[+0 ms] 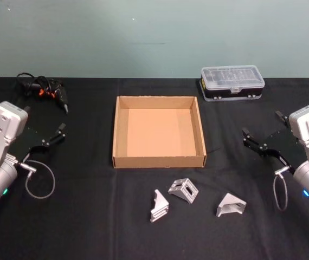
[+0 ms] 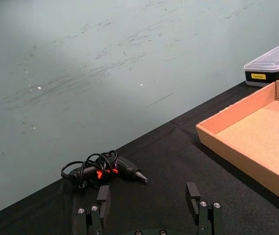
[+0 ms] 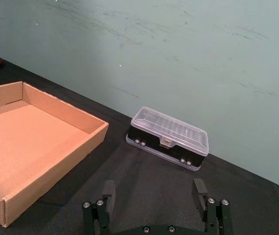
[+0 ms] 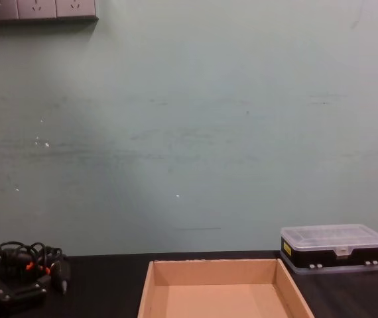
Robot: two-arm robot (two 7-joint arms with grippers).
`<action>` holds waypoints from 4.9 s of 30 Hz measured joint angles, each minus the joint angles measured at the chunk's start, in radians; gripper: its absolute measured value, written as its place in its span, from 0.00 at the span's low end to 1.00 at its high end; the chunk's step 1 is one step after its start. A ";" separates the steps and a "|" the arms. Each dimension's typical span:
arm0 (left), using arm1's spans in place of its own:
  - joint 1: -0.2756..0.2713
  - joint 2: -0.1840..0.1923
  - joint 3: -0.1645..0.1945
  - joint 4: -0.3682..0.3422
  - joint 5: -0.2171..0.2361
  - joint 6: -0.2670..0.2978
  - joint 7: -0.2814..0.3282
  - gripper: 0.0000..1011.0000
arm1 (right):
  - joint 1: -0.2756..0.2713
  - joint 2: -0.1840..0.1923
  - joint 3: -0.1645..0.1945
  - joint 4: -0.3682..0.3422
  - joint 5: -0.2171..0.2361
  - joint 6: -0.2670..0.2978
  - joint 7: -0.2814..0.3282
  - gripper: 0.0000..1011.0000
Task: Use one hand to pick up the angle iron from the table and place it into the box.
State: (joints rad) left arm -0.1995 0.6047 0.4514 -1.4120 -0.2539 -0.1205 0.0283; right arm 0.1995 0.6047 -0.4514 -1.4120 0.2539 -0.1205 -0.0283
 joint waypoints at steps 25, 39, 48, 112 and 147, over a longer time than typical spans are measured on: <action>0.000 0.000 0.000 0.000 0.000 0.000 0.000 1.00 | 0.000 0.000 0.000 0.000 0.000 0.000 0.000 0.99; 0.000 0.000 0.000 0.000 0.000 0.000 0.000 1.00 | 0.000 0.000 0.000 0.000 0.000 0.000 0.000 0.99; 0.000 0.000 0.000 0.000 0.000 0.000 0.000 1.00 | 0.000 0.000 0.000 0.000 0.000 0.000 0.000 0.99; 0.000 0.000 0.000 0.000 0.000 0.000 0.000 1.00 | -0.332 0.242 0.139 -0.465 0.184 0.197 0.261 0.99; 0.000 0.000 0.000 0.000 0.000 0.000 0.000 1.00 | -0.329 0.117 0.091 -0.441 0.053 0.403 0.264 0.99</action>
State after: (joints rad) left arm -0.1996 0.6047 0.4514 -1.4119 -0.2538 -0.1205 0.0283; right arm -0.1297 0.7217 -0.3607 -1.8530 0.3070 0.2829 0.2359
